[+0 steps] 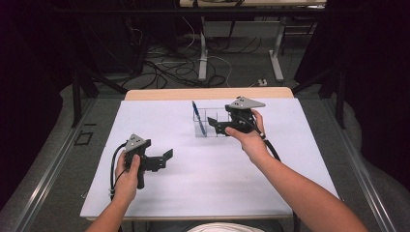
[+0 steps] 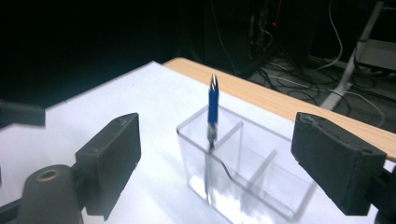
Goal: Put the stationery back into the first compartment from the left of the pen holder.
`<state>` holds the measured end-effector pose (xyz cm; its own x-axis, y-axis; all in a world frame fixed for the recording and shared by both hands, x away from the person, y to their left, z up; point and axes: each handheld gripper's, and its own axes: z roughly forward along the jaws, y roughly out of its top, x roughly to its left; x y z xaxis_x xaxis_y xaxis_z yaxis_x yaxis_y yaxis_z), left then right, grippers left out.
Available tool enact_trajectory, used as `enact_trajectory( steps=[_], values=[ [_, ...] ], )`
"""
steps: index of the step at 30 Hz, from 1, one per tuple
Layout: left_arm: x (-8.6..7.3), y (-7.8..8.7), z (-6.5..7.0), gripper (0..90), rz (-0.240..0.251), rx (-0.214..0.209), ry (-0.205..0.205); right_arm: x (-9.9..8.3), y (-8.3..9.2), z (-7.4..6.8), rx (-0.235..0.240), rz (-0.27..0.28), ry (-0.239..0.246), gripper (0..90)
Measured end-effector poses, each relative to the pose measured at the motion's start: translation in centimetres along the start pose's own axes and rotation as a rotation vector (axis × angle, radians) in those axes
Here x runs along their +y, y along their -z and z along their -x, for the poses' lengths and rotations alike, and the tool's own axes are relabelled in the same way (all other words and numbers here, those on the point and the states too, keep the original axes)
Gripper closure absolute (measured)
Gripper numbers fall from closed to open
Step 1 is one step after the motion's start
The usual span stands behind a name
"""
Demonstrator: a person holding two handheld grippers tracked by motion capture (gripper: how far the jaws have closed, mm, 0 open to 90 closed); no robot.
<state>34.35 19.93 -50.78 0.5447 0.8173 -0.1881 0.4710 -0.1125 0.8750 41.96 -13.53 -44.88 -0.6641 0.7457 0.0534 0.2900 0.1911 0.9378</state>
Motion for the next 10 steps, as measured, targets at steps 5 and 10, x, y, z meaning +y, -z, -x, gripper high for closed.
enact_trajectory(
  steps=[5,10],
  values=[
    [0.0,0.0,0.0,0.1,-0.001,0.000,-0.001,-1.2,1.6,0.4,-0.035,-0.020,0.008,0.0],
    [0.0,-0.1,0.0,0.1,0.001,0.007,-0.004,-2.6,2.8,0.9,-0.050,-0.055,0.001,0.0]
  ],
)
